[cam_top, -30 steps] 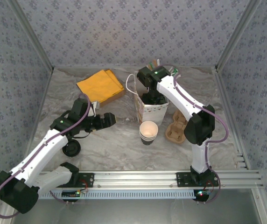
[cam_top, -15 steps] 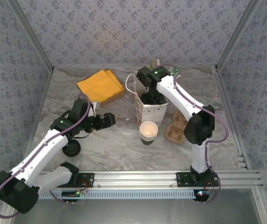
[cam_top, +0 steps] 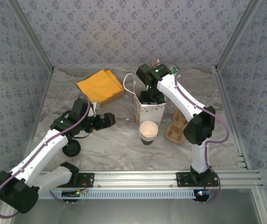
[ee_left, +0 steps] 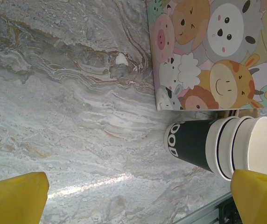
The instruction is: Pack the takeout coffee
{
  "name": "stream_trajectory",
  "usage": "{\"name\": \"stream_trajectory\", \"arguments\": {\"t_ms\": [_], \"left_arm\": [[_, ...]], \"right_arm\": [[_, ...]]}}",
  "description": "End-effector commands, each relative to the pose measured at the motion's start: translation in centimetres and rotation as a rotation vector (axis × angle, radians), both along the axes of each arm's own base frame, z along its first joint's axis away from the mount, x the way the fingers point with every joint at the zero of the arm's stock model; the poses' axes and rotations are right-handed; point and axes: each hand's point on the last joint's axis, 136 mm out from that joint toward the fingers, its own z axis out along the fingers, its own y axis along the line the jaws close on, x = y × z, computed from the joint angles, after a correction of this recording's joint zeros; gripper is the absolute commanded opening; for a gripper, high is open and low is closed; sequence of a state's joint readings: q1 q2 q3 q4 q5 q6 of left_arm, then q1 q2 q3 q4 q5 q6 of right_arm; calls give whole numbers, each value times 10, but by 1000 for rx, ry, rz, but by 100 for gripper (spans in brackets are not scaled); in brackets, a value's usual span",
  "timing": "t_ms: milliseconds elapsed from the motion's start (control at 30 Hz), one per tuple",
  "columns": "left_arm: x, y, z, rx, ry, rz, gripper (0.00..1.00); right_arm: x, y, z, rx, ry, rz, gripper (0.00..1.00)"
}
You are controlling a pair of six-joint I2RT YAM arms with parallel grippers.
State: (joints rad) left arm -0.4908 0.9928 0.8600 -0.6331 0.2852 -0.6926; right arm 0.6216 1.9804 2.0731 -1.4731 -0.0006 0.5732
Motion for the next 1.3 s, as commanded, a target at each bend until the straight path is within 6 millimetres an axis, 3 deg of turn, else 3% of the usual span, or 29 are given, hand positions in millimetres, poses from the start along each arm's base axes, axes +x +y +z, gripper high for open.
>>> {"name": "stream_trajectory", "arguments": {"t_ms": [0,1267], "left_arm": [[-5,-2,0,-15,6,-15,100],[-5,-3,-2,-18,11,-15,100]], "right_arm": [[-6,-1,1,-18,26,-7,67],[-6,3,-3,1,40,15,67]]}}
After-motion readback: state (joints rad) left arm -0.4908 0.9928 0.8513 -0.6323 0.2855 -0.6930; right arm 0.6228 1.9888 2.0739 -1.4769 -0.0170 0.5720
